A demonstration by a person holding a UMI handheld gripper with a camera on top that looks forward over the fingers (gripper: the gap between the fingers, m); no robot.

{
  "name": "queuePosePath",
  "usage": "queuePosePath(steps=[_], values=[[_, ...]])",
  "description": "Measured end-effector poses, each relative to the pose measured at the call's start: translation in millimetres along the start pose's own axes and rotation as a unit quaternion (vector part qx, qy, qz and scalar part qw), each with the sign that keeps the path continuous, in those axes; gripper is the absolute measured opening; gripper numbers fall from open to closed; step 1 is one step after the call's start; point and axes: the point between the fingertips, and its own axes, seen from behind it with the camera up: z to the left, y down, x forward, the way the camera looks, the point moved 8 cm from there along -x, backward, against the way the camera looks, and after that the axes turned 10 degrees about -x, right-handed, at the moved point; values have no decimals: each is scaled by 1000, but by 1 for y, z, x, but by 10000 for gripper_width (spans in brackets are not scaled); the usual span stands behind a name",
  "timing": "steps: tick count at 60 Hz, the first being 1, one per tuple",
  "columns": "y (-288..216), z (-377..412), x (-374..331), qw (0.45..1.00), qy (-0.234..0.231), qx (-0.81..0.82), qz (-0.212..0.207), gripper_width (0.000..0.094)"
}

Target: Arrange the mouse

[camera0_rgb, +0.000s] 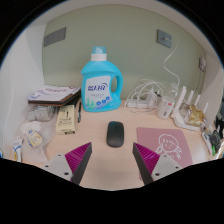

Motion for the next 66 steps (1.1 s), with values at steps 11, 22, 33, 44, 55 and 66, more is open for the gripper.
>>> queuePosePath(steps=[11, 22, 33, 44, 55, 66], values=[[-18, -4, 85, 1000, -4, 4, 20, 812], [-18, -7, 122, 999, -14, 24, 30, 619], [-19, -8, 124, 999, -22, 29, 33, 426], [-29, -8, 101, 999, -37, 13, 16, 347], [-104, -32, -17, 992, -39, 16, -123, 349], [-123, -122, -72, 985, 8, 22, -170, 346]])
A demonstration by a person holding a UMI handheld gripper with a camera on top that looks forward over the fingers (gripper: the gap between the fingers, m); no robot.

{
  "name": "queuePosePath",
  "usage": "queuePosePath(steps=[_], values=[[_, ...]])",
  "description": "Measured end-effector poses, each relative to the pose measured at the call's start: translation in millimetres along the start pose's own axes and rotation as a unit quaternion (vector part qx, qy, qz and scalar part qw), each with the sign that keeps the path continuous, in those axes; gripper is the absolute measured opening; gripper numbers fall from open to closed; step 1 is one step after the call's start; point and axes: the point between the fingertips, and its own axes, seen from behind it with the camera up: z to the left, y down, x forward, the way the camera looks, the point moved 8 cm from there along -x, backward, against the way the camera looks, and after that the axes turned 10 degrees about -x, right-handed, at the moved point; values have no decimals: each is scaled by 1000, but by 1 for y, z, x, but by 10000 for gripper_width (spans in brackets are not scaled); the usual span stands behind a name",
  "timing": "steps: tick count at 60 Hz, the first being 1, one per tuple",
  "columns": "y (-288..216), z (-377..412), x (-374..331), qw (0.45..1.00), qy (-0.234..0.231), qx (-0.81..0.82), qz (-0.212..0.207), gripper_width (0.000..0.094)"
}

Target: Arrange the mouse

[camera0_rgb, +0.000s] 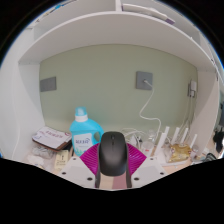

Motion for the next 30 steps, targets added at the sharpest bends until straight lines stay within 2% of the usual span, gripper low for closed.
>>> queuePosePath(steps=[4, 10, 18, 22, 30], values=[[26, -38, 9, 999, 20, 4, 27, 346], [95, -80, 32, 995, 32, 9, 96, 344], [181, -94, 59, 985, 18, 17, 169, 345], [207, -96, 67, 982, 15, 23, 189, 354], [229, -88, 71, 977, -11, 39, 208, 464]])
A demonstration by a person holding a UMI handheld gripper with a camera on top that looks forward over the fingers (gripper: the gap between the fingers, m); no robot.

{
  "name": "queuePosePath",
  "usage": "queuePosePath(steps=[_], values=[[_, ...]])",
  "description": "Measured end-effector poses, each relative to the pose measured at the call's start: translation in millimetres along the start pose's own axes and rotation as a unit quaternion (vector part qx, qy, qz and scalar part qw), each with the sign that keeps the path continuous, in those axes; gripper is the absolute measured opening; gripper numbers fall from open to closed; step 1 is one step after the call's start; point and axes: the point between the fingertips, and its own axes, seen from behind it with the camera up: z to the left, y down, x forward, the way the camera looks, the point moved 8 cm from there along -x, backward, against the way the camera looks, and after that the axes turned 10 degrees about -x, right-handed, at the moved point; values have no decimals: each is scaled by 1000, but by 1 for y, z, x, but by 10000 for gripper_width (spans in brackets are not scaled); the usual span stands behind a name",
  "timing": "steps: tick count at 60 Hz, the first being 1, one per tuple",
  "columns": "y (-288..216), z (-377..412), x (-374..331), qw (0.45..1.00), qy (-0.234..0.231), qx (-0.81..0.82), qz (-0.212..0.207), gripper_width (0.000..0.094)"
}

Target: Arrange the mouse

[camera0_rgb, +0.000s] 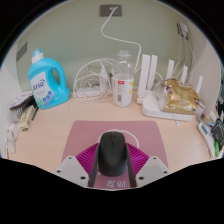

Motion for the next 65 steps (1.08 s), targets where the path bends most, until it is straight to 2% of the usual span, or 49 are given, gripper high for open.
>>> queuePosePath(steps=[3, 8, 10, 26, 43, 54, 65], values=[[0, -3, -3, 1000, 4, -5, 1, 512], [-5, -3, -19, 1000, 19, -18, -9, 836], [-9, -1, -28, 999, 20, -20, -15, 864], [-10, 18, -142, 997, 47, -21, -50, 850], [25, 44, -267, 993, 82, -33, -78, 847], [47, 61, -310, 992, 85, -41, -82, 849], [56, 71, -324, 992, 79, -49, -82, 846]])
